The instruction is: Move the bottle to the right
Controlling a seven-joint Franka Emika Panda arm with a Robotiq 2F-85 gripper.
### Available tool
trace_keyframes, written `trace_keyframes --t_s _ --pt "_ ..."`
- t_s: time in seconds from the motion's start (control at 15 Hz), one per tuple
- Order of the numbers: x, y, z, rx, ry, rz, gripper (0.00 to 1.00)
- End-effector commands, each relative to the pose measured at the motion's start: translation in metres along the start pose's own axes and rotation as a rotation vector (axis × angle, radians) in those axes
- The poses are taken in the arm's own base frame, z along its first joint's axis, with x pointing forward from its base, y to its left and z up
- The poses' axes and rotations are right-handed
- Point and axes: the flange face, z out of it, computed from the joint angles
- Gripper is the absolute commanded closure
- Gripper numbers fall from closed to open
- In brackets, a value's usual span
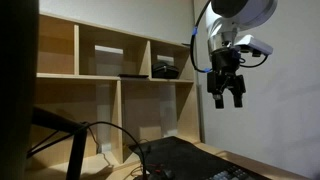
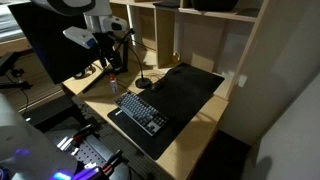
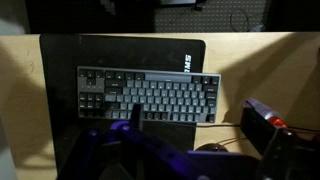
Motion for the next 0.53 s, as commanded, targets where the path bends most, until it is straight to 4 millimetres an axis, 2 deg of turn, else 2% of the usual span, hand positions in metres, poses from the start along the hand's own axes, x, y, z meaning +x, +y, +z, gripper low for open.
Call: trace_keyframes --t_s 0.0,0.27,0.47 --pt "0.0001 0.0001 -0.0005 0.0 -0.001 0.0 0.0" --pt "0.0001 0.0001 -0.0005 0.0 -0.001 0.0 0.0" --pt "0.0004 0.0016 -0.0004 -0.027 0.013 -0.085 0.0"
